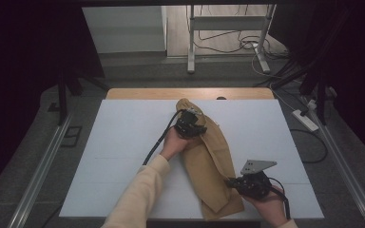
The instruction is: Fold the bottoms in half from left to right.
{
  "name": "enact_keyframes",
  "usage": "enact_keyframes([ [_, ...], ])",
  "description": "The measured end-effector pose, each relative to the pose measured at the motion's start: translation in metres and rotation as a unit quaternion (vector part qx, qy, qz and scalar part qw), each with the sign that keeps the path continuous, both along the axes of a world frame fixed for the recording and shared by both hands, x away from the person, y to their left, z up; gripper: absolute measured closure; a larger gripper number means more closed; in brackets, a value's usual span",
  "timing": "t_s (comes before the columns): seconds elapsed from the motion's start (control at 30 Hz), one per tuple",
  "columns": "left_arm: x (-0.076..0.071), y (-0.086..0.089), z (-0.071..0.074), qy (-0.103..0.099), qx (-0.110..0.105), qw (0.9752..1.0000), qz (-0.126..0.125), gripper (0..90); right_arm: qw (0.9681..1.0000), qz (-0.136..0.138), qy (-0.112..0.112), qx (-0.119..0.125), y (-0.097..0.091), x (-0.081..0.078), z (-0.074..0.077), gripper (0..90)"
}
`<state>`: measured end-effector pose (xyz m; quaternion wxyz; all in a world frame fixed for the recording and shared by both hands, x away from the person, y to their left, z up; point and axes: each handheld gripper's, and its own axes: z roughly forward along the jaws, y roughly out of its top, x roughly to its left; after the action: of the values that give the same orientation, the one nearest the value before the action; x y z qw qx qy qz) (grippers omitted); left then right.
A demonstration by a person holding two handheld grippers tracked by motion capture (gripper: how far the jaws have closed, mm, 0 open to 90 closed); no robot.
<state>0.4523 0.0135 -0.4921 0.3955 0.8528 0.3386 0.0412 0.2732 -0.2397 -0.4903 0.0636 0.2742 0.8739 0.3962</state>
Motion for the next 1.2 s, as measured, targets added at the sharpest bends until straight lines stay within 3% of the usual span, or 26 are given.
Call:
enact_keyframes([
  [0.6,0.002,-0.013,-0.001,0.002,0.002,1.0,-0.005,83.4,1.0,-0.004,0.002,-0.005,-0.006,-0.002,-0.002,85.6],
  [0.8,0.0,-0.014,-0.002,-0.001,0.0,1.0,-0.006,73.8,0.9999,-0.008,0.002,-0.006,-0.009,-0.003,-0.002,84.4],
  [0.83,-0.001,-0.014,-0.001,-0.005,-0.001,1.0,-0.004,64.7,0.9999,-0.008,0.0,-0.006,-0.009,-0.003,-0.002,80.1],
  [0.87,-0.002,-0.015,0.0,-0.01,0.0,0.9999,-0.005,52.9,0.9999,-0.011,-0.007,-0.004,-0.01,-0.003,-0.002,70.1],
  [0.93,-0.006,-0.012,0.002,-0.014,-0.005,0.9999,-0.002,39.3,0.9994,-0.029,-0.018,-0.005,-0.01,-0.003,-0.001,54.0],
  [1.07,-0.013,0.001,0.006,-0.016,-0.024,0.9995,0.007,33.1,0.9979,-0.056,-0.03,-0.007,-0.012,0.0,-0.001,41.9],
  [1.2,-0.023,0.017,0.008,-0.021,-0.02,0.9996,0.003,33.2,0.9976,-0.06,-0.034,-0.01,-0.011,0.002,0.0,41.2],
])
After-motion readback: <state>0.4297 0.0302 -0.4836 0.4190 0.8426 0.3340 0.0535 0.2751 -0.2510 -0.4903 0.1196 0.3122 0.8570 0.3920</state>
